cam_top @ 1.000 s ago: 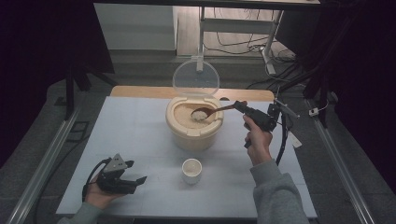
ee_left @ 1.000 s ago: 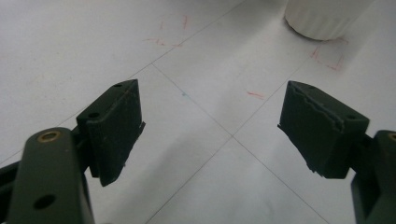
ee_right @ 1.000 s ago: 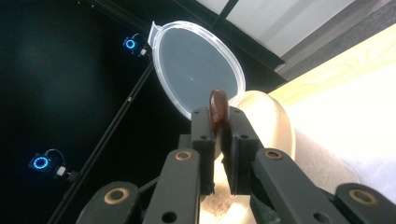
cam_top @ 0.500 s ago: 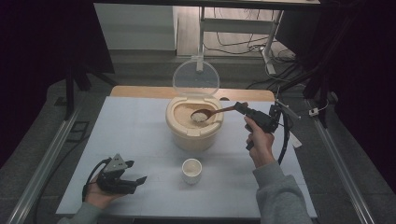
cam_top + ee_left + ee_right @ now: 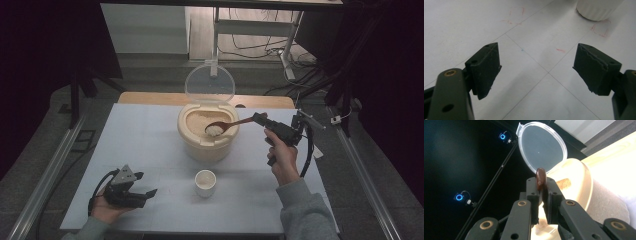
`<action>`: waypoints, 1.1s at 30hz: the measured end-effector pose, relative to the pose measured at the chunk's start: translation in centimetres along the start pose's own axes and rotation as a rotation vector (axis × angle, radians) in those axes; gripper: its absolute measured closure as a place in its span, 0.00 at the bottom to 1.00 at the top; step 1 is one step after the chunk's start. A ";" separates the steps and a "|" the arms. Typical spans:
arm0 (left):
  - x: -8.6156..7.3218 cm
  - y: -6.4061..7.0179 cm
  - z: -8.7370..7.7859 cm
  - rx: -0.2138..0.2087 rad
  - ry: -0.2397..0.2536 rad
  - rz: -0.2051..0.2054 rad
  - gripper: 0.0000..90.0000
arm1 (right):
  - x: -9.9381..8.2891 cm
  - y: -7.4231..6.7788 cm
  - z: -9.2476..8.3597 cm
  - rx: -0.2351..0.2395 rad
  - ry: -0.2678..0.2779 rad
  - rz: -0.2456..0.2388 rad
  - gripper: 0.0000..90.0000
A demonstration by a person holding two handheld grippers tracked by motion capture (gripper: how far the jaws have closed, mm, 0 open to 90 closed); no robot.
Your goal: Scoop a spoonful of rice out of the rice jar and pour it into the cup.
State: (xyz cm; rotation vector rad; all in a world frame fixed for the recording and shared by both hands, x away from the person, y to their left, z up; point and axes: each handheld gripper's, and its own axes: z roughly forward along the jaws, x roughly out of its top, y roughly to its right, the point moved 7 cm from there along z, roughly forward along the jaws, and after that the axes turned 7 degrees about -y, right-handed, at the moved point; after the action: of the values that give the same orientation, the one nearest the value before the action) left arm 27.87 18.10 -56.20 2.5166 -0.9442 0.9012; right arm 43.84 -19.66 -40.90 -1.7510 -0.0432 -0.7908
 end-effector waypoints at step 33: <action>-0.1 0.0 0.2 -0.001 -0.007 -0.004 0.23 | -6.3 0.6 -0.9 0.016 -0.178 -0.012 0.93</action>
State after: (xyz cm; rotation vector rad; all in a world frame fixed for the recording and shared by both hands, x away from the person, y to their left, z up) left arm 27.92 18.10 -56.38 2.5214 -0.9409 0.8906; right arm 38.80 -18.40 -44.65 -1.8028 -0.1792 -0.6403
